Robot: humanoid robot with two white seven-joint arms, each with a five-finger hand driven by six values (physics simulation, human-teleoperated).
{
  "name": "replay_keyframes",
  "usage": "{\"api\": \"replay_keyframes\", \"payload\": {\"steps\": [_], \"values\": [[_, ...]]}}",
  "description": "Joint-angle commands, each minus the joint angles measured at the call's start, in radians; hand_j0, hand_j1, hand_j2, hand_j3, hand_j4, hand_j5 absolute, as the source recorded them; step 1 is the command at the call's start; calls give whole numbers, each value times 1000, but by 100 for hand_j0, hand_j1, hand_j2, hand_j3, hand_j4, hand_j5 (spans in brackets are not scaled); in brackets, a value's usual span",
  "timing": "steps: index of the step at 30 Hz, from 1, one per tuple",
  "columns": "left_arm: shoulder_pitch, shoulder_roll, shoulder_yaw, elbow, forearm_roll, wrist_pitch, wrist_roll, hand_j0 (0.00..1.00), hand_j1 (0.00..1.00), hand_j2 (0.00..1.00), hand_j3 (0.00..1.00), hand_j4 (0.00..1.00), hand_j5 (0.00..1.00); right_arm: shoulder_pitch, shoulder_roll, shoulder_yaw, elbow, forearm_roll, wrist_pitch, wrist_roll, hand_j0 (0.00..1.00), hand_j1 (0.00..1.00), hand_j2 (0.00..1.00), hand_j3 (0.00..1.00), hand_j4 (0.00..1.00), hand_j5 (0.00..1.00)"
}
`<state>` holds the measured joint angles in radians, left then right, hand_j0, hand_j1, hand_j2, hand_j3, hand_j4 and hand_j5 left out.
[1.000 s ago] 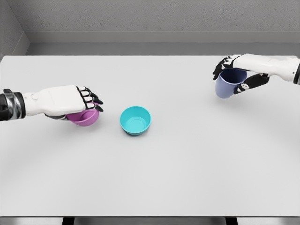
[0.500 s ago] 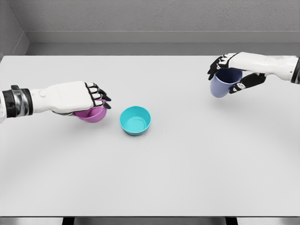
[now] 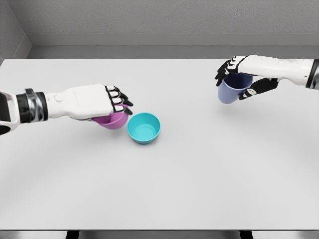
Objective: Stacking bowl and cup with both arms
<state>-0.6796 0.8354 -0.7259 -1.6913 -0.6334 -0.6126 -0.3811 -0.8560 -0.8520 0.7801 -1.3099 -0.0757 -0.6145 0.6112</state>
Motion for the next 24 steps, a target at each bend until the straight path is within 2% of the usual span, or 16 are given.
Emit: {"api": "replay_keyframes", "payload": {"steps": [1, 15, 24], "values": [[0, -15, 0, -1, -3, 2, 1, 80, 80, 80, 80, 80, 80, 0, 1, -1, -22, -9, 4, 0, 62, 62, 62, 62, 62, 62], [-9, -79, -1, -1, -22, 2, -1, 80, 80, 80, 80, 80, 80, 0, 1, -1, -52, -9, 4, 0, 62, 62, 62, 62, 62, 62], [-15, -124, -3, 9, -64, 2, -1, 80, 80, 80, 80, 80, 80, 0, 4, -1, -57, -9, 4, 0, 62, 62, 62, 62, 62, 62]]}}
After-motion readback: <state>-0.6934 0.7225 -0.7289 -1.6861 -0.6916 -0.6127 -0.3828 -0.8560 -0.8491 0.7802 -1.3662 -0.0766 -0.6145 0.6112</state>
